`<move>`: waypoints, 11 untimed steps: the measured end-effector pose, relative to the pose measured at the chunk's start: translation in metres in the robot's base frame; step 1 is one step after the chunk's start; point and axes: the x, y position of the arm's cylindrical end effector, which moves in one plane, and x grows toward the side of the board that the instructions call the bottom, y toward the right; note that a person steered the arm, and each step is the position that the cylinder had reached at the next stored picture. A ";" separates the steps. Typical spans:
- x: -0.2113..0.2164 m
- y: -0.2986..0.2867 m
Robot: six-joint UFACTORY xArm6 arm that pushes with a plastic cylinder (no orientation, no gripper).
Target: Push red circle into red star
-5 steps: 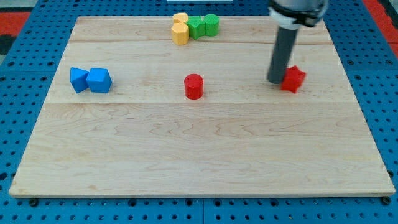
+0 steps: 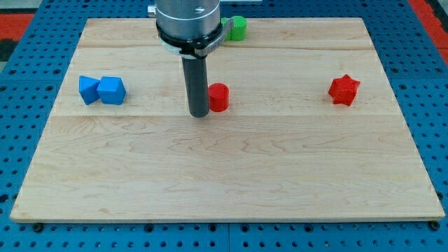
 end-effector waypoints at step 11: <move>-0.057 0.170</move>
